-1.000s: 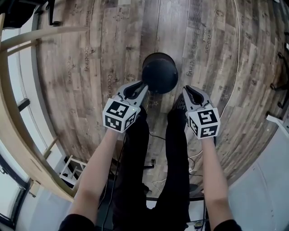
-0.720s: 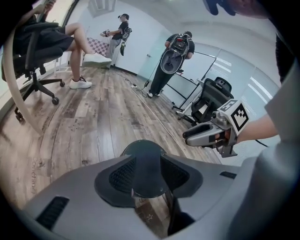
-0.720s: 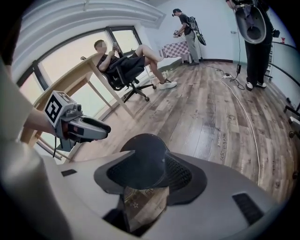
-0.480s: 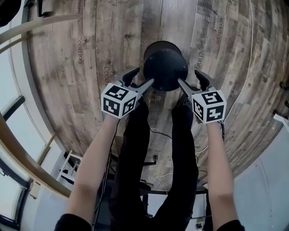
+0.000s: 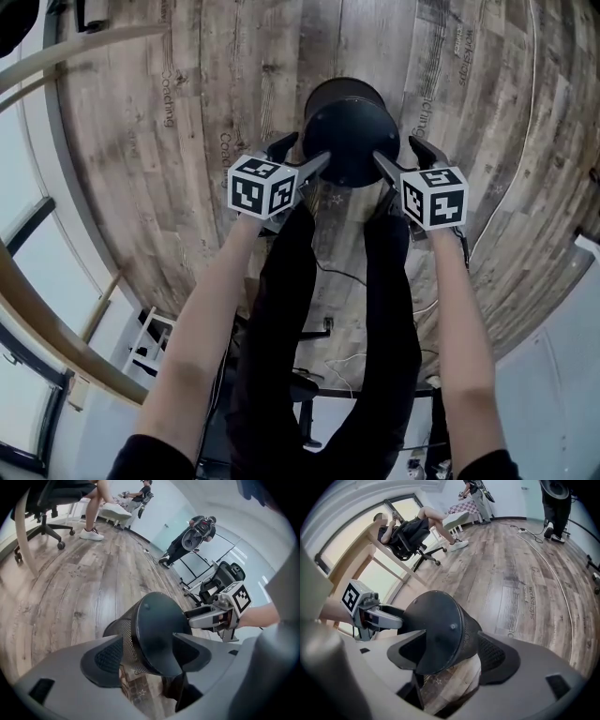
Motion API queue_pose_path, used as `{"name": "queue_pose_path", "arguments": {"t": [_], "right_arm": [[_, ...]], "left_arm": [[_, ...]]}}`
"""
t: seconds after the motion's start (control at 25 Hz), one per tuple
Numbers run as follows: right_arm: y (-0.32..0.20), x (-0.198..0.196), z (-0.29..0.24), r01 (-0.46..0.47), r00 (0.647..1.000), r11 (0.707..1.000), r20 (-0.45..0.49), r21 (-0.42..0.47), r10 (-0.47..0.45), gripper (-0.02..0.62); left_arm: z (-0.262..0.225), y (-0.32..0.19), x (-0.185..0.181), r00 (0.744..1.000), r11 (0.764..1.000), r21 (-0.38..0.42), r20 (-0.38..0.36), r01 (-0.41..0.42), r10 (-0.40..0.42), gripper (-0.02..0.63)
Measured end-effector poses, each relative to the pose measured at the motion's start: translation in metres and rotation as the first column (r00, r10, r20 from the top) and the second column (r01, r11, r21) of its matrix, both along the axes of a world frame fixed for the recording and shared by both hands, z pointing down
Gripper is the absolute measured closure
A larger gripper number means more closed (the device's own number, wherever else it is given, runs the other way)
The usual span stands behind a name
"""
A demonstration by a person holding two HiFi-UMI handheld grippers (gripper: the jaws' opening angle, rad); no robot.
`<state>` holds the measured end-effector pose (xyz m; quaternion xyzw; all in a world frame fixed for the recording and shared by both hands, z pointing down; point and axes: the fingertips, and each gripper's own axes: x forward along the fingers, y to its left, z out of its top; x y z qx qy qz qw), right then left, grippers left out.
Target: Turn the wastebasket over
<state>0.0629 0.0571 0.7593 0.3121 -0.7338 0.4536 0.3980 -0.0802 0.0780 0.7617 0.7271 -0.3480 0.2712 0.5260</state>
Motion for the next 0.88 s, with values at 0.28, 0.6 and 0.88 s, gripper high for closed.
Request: {"name": "queue_pose_path", "arguments": {"t": [0.28, 0.6, 0.88], "right_arm": [[0.000, -0.007, 0.014, 0.015, 1.000, 0.999, 0.027, -0.041, -0.013, 0.267], [0.002, -0.011, 0.010, 0.049, 0.998, 0.997, 0.043, -0.062, -0.047, 0.308], [-0.038, -0.016, -0.017, 0.100, 0.995, 0.988, -0.010, 0.115, -0.100, 0.336]], "left_arm": [[0.011, -0.004, 0.008, 1.000, 0.999, -0.033, 0.022, -0.014, 0.015, 0.267], [0.007, -0.005, 0.008, 0.995, 0.998, -0.019, 0.074, -0.064, 0.066, 0.282], [-0.017, -0.037, -0.002, 0.983, 0.990, 0.102, 0.166, -0.102, 0.084, 0.330]]}}
